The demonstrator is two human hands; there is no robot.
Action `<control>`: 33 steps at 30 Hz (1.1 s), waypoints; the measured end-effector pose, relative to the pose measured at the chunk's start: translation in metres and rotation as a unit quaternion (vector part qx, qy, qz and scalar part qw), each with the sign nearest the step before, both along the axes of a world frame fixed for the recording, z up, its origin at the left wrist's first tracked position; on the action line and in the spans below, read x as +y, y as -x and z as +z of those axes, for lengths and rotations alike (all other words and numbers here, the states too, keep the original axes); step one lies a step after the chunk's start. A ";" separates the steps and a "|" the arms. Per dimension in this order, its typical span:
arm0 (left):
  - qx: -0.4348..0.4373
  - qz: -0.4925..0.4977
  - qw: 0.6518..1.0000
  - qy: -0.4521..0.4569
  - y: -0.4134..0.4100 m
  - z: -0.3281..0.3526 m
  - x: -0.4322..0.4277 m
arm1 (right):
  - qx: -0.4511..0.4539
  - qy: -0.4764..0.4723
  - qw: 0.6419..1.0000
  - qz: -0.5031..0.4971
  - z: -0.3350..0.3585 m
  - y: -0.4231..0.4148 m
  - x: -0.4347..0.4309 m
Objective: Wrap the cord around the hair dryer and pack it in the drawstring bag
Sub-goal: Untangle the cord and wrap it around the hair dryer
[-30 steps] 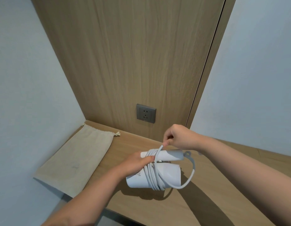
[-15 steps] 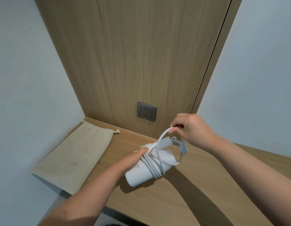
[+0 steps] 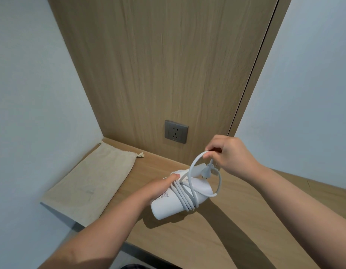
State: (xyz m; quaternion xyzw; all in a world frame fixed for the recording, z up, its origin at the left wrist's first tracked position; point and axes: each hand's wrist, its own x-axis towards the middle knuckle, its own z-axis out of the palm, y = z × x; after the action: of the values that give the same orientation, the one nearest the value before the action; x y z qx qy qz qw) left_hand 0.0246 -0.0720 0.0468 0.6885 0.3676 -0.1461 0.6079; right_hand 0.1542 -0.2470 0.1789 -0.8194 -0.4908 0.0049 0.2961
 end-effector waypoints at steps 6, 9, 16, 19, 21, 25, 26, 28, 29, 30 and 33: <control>-0.004 0.028 0.998 0.049 0.000 0.004 0.001 | -0.103 0.021 0.994 0.029 -0.002 0.001 0.003; -0.009 0.035 0.998 0.051 -0.001 0.009 0.000 | -0.146 0.023 0.988 0.039 -0.002 0.000 0.006; -0.030 0.050 0.996 0.063 -0.009 0.013 0.000 | -0.189 0.061 0.976 0.093 0.002 0.001 0.004; -0.045 0.061 0.993 0.087 -0.012 0.017 0.001 | -0.164 0.081 0.979 0.092 -0.003 0.000 -0.001; -0.050 0.053 0.994 0.083 -0.015 0.022 0.003 | -0.161 0.096 0.981 0.058 -0.007 -0.007 -0.003; -0.031 0.032 0.998 0.037 -0.021 0.028 0.006 | -0.136 0.084 0.987 -0.005 -0.005 -0.021 -0.007; -0.032 0.030 0.999 0.026 -0.023 0.028 0.006 | -0.127 0.079 0.989 -0.015 -0.004 -0.023 -0.008; -0.034 0.028 0.999 0.002 -0.026 0.027 0.006 | -0.109 0.076 0.991 -0.019 -0.004 -0.023 -0.008; -0.038 0.024 0.999 -0.012 -0.026 0.029 0.003 | -0.103 0.077 0.992 -0.015 -0.004 -0.021 -0.007; -0.044 0.018 0.999 -0.027 -0.027 0.031 0.000 | -0.101 0.079 0.992 -0.011 -0.005 -0.018 -0.007; -0.061 0.010 0.997 -0.045 -0.027 0.037 -0.008 | -0.100 0.070 0.992 -0.012 -0.006 -0.015 -0.004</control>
State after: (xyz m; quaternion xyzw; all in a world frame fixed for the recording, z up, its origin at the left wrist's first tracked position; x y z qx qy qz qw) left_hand 0.0521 -0.0795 0.0834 0.7191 0.3431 -0.0813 0.5987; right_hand 0.1693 -0.2514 0.1730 -0.8404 -0.5063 -0.0462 0.1879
